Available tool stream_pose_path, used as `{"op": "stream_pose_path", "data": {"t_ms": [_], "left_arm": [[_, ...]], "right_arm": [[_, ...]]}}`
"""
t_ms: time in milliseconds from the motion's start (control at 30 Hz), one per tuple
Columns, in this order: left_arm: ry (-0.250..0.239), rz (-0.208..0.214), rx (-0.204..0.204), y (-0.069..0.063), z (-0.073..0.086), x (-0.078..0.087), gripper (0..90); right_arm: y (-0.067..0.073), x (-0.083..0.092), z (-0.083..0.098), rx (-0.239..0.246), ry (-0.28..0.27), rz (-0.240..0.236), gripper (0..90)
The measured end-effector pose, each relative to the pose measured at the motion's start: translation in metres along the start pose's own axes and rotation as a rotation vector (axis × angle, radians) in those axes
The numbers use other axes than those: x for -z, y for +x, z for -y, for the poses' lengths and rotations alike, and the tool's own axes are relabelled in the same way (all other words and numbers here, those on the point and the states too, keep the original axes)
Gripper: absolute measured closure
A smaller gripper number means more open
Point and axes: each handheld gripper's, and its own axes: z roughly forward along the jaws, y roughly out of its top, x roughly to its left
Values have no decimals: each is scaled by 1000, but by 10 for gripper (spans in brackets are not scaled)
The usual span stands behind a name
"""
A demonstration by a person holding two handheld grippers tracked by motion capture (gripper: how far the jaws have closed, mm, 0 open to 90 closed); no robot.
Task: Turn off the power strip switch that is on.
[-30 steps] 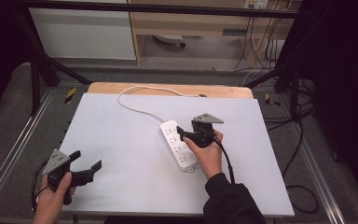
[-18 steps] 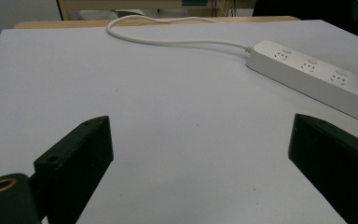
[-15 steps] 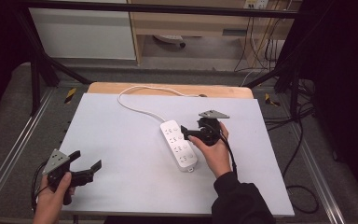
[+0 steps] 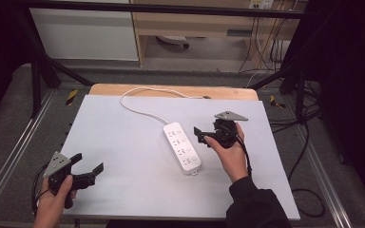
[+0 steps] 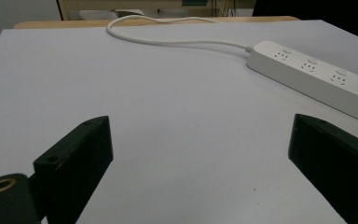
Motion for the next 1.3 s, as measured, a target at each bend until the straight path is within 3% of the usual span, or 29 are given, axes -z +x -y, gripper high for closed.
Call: {"op": "stream_pose_path", "data": {"t_ms": [433, 933, 1300], "left_arm": [[4, -1, 2, 0, 0, -1, 51], [7, 0, -3, -1, 0, -1, 52], [13, 2, -4, -1, 1, -2, 52]], "right_arm": [[-11, 24, 5, 41, -28, 8, 55], [-29, 50, 21, 31, -70, 40, 44], [-42, 65, 42, 12, -68, 14, 46]]}}
